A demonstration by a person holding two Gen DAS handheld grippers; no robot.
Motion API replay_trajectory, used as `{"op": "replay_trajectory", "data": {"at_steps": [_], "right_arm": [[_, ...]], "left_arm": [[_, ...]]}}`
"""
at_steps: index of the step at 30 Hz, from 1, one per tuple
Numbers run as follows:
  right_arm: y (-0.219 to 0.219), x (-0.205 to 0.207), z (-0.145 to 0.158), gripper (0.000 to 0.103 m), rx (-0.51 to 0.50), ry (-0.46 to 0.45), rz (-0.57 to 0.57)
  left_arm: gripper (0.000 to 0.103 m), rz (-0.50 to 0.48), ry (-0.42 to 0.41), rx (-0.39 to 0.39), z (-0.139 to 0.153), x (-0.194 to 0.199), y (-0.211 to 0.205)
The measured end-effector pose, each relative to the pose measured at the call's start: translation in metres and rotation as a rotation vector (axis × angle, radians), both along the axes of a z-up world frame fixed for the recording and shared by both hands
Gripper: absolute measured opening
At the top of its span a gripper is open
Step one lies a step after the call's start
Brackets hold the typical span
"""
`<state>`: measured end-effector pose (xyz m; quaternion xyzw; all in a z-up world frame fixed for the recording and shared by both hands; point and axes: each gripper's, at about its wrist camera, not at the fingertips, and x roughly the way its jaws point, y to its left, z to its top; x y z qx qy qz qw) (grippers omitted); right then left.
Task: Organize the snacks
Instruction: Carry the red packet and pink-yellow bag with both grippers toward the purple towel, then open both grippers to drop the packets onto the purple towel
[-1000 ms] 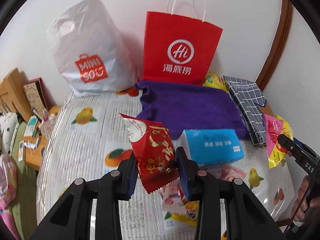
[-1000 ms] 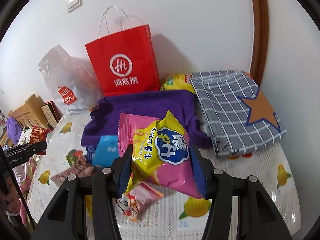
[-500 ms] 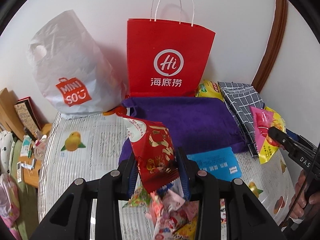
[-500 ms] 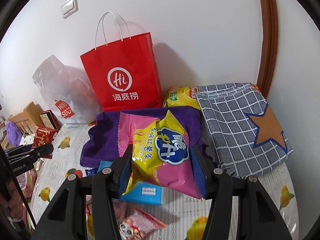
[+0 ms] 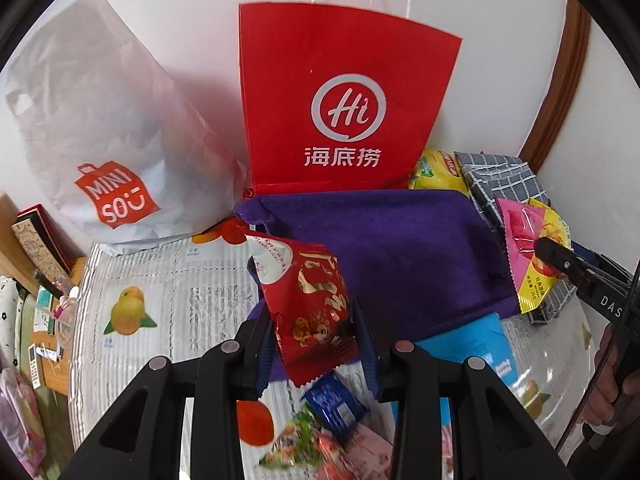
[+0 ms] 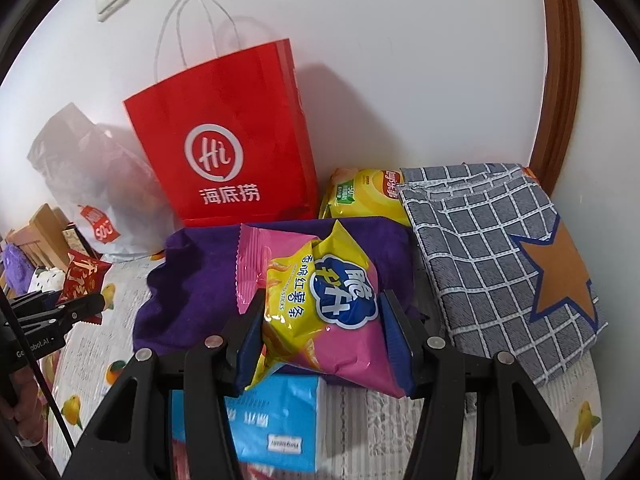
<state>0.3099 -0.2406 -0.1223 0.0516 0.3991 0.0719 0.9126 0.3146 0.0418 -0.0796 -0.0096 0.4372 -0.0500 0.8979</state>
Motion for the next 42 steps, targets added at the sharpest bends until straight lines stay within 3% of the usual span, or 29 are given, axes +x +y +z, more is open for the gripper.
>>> {"op": "replay_trajectory", "data": {"at_steps": [19,42], "right_arm": [[0.015,0.074,-0.060,0.054,0.007,0.076,0.013],[0.017,0.098,-0.101,0.055,0.003,0.173,0.047]], "left_arm": [[0.034,-0.013,0.081,0.010,-0.059,0.070,0.004],[0.035,-0.016,0.156,0.017,-0.091,0.093,-0.002]]}}
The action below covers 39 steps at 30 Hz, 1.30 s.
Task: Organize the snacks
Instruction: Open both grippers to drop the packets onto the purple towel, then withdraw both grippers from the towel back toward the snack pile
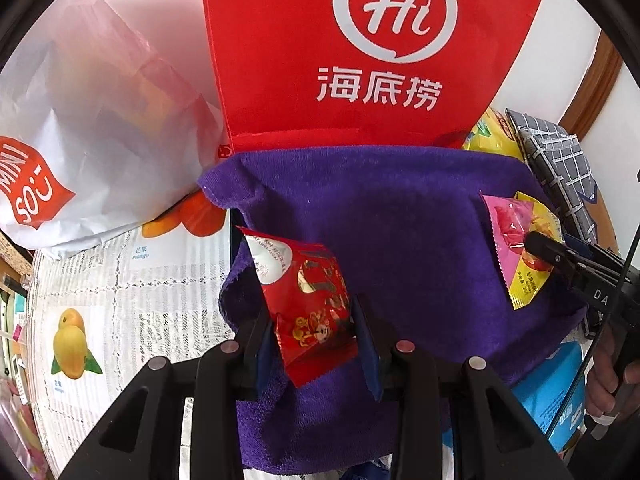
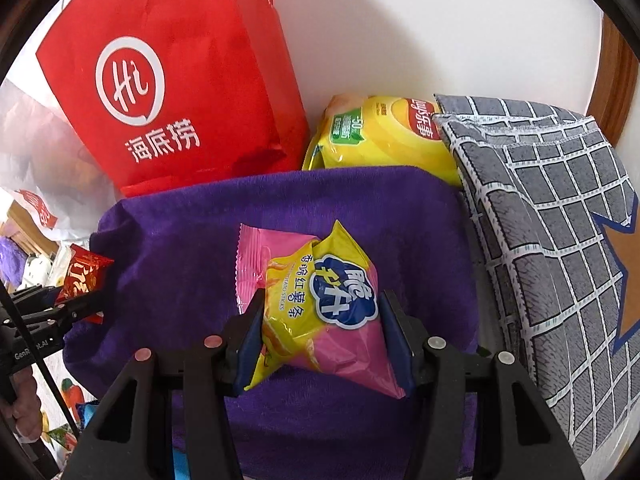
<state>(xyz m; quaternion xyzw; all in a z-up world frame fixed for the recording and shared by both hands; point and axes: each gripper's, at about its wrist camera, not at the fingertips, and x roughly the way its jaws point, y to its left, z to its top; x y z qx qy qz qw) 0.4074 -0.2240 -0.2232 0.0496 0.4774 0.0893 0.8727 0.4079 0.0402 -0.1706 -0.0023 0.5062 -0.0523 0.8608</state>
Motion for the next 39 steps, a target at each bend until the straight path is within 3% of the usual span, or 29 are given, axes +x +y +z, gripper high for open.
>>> {"op": "replay_trajectory", "data": {"at_steps": [8,10,12,13,23,31,39], "right_arm": [[0.000,-0.008,0.007,0.064,-0.021,-0.004,0.007],[-0.001,-0.013,0.012,0.066,-0.026,-0.015,0.009],[-0.003,-0.019,0.019,0.073,-0.024,-0.024,0.006],[-0.003,-0.021,0.022,0.076,-0.023,-0.029,0.003],[0.000,-0.050,0.051,0.083,-0.080,-0.057,-0.034],[-0.005,-0.093,0.086,0.091,-0.173,-0.149,-0.133],[-0.008,-0.138,0.115,0.091,-0.206,-0.209,-0.147]], "left_arm": [[0.036,-0.009,0.022,-0.008,-0.007,-0.001,-0.005],[0.044,-0.007,0.034,-0.014,-0.007,-0.001,-0.005],[0.066,-0.004,0.037,-0.009,-0.006,-0.001,-0.007],[0.067,-0.003,0.025,-0.002,-0.004,-0.004,-0.008],[0.068,-0.007,-0.036,0.027,0.024,-0.036,-0.010],[0.074,0.065,-0.096,0.085,0.058,-0.080,0.000],[0.074,0.046,-0.148,0.045,0.081,-0.133,0.005]]}}
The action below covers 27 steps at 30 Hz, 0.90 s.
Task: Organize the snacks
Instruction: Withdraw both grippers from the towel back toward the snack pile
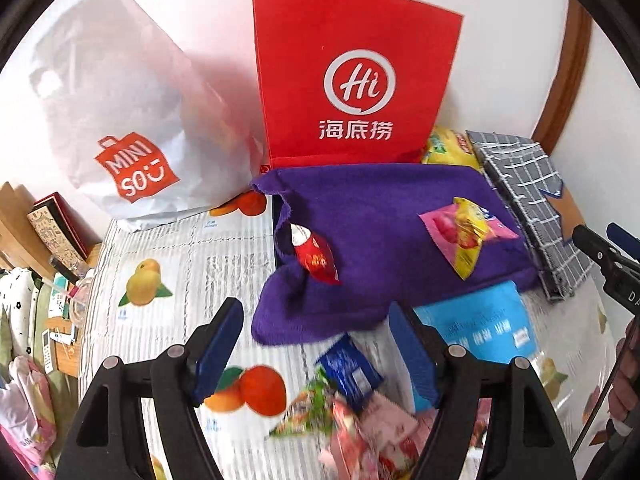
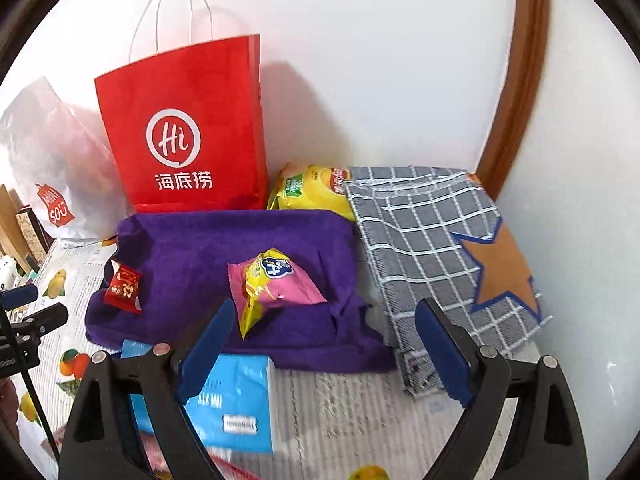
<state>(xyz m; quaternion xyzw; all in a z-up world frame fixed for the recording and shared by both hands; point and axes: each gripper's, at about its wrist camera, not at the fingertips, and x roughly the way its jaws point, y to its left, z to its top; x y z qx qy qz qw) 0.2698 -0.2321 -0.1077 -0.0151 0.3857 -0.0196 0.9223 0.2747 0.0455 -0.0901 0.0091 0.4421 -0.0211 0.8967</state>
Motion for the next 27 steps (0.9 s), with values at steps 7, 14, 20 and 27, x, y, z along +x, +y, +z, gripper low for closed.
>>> {"op": "replay_trajectory", "data": {"at_steps": [7,14,20,27], "right_arm": [[-0.009,-0.045,0.012,0.091,0.020,-0.046,0.010],[-0.026,-0.085,0.018,0.091,0.053,-0.067,0.009],[-0.028,-0.110,0.020,0.091,0.047,-0.066,0.041],[-0.032,-0.128,0.010,0.091,0.091,-0.021,0.076]], "left_arm": [[0.074,0.016,-0.018,-0.005,0.007,-0.041,-0.006],[0.074,0.044,0.018,-0.020,0.006,-0.077,-0.005],[0.074,0.054,0.002,-0.007,0.010,-0.104,-0.009],[0.074,0.060,-0.028,-0.030,0.016,-0.131,-0.012]]}}
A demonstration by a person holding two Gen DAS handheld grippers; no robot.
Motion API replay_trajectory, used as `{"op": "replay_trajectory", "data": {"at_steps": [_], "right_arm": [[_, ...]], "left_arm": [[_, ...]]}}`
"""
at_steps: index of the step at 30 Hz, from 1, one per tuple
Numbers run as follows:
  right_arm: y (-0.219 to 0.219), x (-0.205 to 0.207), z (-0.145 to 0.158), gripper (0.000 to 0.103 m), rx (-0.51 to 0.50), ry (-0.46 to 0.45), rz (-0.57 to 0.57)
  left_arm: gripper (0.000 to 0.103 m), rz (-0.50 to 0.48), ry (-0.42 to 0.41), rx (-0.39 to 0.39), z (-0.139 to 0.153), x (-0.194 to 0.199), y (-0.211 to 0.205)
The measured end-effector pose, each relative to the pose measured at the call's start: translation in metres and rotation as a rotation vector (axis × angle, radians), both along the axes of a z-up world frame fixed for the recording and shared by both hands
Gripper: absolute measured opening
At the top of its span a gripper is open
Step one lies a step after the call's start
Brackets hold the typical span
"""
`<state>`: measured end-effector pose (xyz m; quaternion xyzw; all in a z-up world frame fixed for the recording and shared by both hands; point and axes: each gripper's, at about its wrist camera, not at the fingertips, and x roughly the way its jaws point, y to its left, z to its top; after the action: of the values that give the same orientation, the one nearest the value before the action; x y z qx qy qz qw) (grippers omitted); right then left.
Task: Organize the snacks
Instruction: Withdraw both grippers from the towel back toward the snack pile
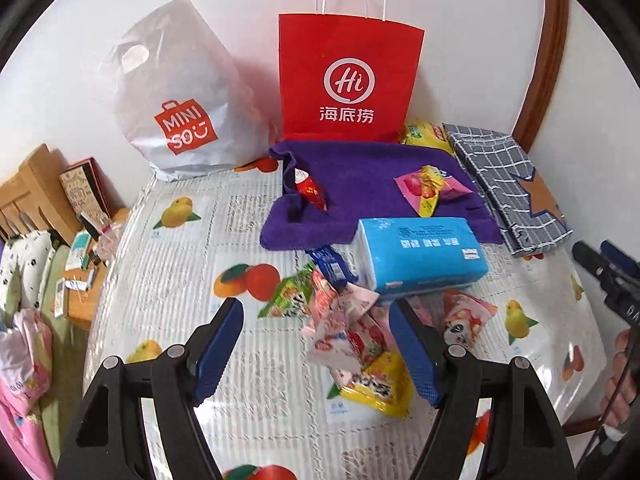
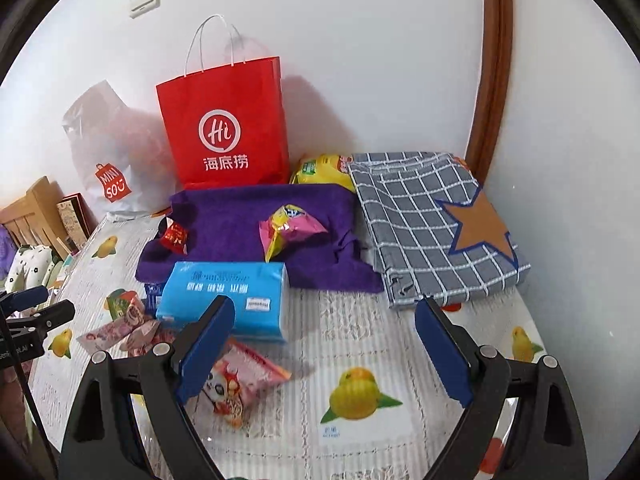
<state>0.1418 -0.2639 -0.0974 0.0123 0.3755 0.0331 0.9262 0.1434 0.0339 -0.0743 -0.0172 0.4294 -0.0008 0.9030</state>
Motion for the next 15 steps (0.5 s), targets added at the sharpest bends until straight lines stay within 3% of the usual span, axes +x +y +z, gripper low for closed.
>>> {"op": "replay_trajectory", "data": {"at_steps": [15], "right_arm": [[0.008,-0.022,-0.011,0.091,-0.047,-0.042,-0.005]], "left_arm": [[0.074,0.016,0.002,-0.018,-0.002,-0.012,0.002]]}}
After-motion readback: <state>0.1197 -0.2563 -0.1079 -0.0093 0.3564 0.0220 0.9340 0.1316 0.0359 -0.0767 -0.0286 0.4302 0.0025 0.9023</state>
